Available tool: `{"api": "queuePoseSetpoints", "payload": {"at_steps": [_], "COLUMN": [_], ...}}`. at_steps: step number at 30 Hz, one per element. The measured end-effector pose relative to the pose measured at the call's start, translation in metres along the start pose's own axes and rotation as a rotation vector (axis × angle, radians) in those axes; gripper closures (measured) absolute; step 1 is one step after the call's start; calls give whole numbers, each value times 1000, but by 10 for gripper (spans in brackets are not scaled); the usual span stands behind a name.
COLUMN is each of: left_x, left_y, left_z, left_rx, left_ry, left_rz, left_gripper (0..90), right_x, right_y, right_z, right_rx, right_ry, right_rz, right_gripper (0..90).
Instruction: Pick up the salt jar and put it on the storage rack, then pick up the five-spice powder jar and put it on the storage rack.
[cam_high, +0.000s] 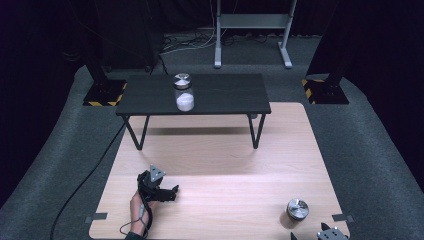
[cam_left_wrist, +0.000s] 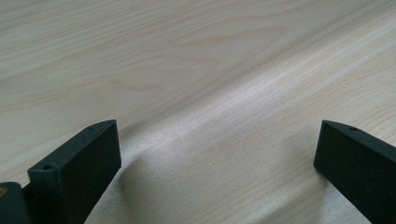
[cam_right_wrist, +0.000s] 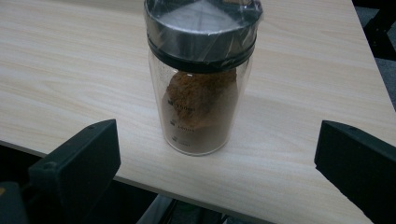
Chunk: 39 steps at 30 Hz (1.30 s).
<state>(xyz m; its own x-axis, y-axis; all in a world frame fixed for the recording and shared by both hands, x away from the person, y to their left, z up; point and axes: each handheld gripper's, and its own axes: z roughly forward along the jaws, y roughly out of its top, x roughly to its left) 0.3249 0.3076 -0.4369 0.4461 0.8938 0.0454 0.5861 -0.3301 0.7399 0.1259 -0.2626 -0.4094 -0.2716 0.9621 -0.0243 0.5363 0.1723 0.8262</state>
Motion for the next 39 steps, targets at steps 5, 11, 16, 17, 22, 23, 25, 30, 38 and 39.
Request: {"api": "queuePoseSetpoints", "payload": {"at_steps": [5,11,16,17,22,23,25,30,38,39], "left_x": [5,5,5,5,5,5,5,5,5,5], "left_y": [1,1,1,1,1,1,1,1,1,1], "left_z": [1,1,1,1,1,1,1,1,2,1], "left_rx": [8,9,9,8,6,6,6,6,4,5], "left_ry": [-15,-18,-17,-17,-17,-16,-17,-18,-18,-17], "left_rz": [-22,-25,-23,-24,-27,-26,-27,-28,-29,-27], "left_gripper": [2,2,2,3,3,3,3,3,3,3], "right_x": [1,1,2,2,3,3,3,3,3,3], "right_y": [-2,-2,0,0,1,1,1,1,0,-1], "right_z": [3,4,5,5,4,4,3,4,5,5], "right_rx": [-7,-10,-2,0,-3,-4,-6,-6,-9,-9], "right_ry": [10,14,5,5,3,2,3,5,9,9], "right_rz": [1,1,7,7,4,6,6,6,7,8], "right_gripper": [0,0,0,0,0,0,0,0,0,0]}}
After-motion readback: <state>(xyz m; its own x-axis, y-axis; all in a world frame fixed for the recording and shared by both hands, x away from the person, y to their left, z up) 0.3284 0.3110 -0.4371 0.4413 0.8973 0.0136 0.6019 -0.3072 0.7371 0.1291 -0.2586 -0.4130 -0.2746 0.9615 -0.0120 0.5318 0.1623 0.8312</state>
